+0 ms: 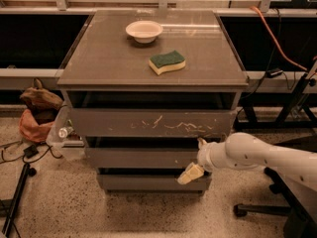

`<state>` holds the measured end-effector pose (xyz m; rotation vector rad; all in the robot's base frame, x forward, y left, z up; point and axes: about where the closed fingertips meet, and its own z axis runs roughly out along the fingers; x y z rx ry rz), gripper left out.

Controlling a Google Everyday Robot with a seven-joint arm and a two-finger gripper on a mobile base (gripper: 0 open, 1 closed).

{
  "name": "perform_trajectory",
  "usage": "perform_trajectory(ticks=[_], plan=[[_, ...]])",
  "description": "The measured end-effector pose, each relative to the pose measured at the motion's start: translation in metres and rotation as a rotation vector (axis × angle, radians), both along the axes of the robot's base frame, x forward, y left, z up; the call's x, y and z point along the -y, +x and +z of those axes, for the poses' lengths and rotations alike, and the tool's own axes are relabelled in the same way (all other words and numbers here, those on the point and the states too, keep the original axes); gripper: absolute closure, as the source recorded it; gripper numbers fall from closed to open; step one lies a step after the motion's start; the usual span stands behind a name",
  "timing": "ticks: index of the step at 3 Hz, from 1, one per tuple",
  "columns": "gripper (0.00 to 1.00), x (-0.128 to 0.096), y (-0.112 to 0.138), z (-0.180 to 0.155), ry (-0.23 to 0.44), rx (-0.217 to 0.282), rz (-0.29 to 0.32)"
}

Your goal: Open middle drawer

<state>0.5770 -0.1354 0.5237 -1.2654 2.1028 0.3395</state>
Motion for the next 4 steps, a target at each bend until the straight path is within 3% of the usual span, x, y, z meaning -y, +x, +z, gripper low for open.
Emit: perform_trajectory(ticks=[2,4], plan=[[0.0,-0.017,0.039,-0.053,0.033,-0.038,0.032],[0.0,-0.035,0.059,-0.081,0.059,-0.064,0.083]])
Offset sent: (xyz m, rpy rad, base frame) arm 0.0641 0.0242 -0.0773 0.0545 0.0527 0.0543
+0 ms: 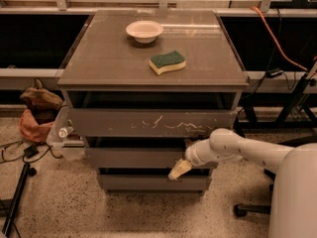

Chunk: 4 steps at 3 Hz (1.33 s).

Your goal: Open middle drawer

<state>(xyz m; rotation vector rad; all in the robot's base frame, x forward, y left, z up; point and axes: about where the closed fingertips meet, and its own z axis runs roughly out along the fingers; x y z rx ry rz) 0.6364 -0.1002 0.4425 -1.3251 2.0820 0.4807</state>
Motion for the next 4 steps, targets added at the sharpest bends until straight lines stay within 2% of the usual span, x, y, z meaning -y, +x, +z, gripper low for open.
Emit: perform_trajectory(ticks=[2,3,4], plan=[[0.0,-0.005,-0.001,-0.015,0.018,-0.023,0.022],[0.0,-0.005,-0.03,-0.007,0.03,-0.038,0.06],[0.0,-0.003,-0.083,0.026,0.058,-0.045,0.137]])
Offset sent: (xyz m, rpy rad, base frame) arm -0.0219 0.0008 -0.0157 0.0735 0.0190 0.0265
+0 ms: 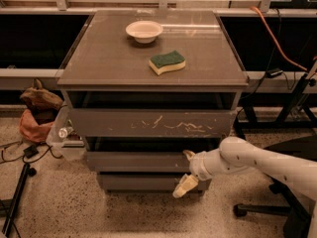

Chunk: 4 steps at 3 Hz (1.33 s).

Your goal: Open middle drawer

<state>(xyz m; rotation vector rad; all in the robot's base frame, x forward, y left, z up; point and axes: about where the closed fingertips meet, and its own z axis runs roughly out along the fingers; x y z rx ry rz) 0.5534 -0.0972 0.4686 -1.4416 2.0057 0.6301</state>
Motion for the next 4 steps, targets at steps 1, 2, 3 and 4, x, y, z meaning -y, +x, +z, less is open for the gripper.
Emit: perform_trajectory(ticks=[1,2,3,4], plan=[[0.0,0.0,0.0,0.0,0.001,0.001,0.0],[0.0,-0.004,0.014,0.002,-0.011,0.014,0.011],[0.0,-0.006,0.037,-0.008,-0.012,0.019,0.02],[0.0,-0.007,0.051,-0.026,-0.008,-0.013,0.026]])
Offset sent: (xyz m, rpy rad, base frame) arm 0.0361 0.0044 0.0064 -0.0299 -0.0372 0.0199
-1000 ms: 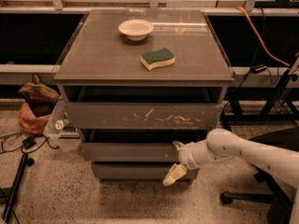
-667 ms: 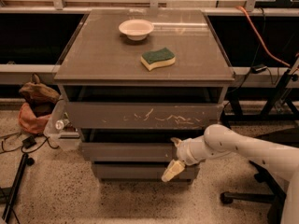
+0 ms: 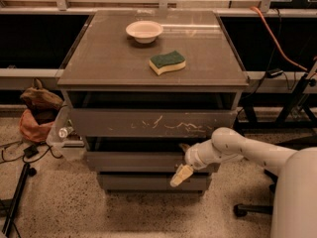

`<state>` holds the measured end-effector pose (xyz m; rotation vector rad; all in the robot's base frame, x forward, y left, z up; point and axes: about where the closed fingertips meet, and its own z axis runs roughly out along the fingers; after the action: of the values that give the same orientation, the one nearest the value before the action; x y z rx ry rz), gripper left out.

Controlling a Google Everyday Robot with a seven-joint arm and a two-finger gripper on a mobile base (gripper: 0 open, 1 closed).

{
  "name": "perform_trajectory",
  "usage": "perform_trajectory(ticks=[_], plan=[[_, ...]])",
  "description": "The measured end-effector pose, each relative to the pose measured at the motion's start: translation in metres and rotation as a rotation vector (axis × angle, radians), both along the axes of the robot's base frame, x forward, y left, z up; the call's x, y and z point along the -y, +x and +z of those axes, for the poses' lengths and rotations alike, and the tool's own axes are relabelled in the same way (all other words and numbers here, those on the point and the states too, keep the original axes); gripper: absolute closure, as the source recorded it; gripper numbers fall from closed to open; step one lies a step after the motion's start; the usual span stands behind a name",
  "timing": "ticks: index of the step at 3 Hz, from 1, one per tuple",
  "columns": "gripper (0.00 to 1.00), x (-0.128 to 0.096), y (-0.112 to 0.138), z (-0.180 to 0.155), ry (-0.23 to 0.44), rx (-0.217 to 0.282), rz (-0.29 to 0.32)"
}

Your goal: Open middle drawer

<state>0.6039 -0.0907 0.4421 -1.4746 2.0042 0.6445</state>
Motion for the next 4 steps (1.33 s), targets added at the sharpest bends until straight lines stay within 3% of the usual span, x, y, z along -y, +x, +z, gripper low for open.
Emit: perform_trajectory(ticks=[1,2,4], plan=[[0.0,-0.004,-0.004,-0.02,0.011,-0.049,0.014],[0.0,-0.004,-0.004,-0.015,0.011,-0.049,0.014],[0.0,-0.009,-0.041,-0.008,0.042,-0.102,0.028]])
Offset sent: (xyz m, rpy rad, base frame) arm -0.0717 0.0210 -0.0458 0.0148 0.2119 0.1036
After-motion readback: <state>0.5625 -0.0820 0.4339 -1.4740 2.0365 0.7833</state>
